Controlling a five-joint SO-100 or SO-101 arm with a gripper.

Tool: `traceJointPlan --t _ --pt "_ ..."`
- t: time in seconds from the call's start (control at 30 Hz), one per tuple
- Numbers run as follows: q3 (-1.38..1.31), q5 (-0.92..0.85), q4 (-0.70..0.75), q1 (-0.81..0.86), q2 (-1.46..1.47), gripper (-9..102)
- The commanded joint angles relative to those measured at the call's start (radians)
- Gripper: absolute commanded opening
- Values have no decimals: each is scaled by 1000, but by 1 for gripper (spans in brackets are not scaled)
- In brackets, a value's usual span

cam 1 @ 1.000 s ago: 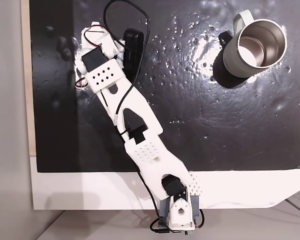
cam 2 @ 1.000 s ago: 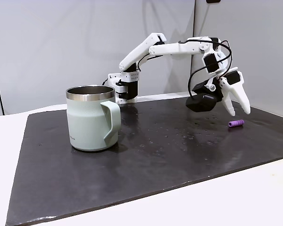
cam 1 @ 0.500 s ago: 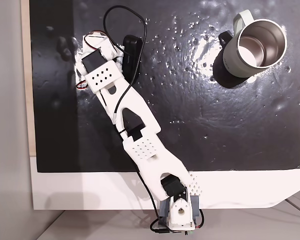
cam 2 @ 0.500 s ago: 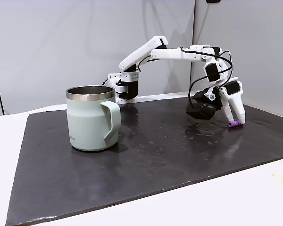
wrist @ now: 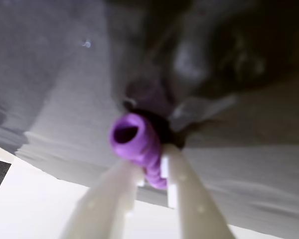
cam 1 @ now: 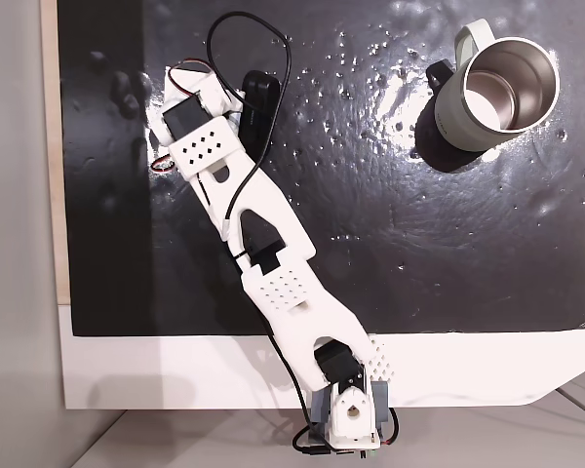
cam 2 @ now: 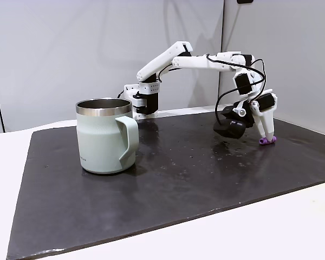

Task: Grasp a pengrip and put it in the cup.

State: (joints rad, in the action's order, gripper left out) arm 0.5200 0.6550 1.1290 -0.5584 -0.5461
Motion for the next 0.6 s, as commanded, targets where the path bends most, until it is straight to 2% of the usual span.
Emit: traceJointPlan --t 0.0,0.17,0.57 --pt "-20 25 43 40 -52 0" --pt "-97 8 100 58 -166 0" --pt "-63 -156 232 97 -522 0"
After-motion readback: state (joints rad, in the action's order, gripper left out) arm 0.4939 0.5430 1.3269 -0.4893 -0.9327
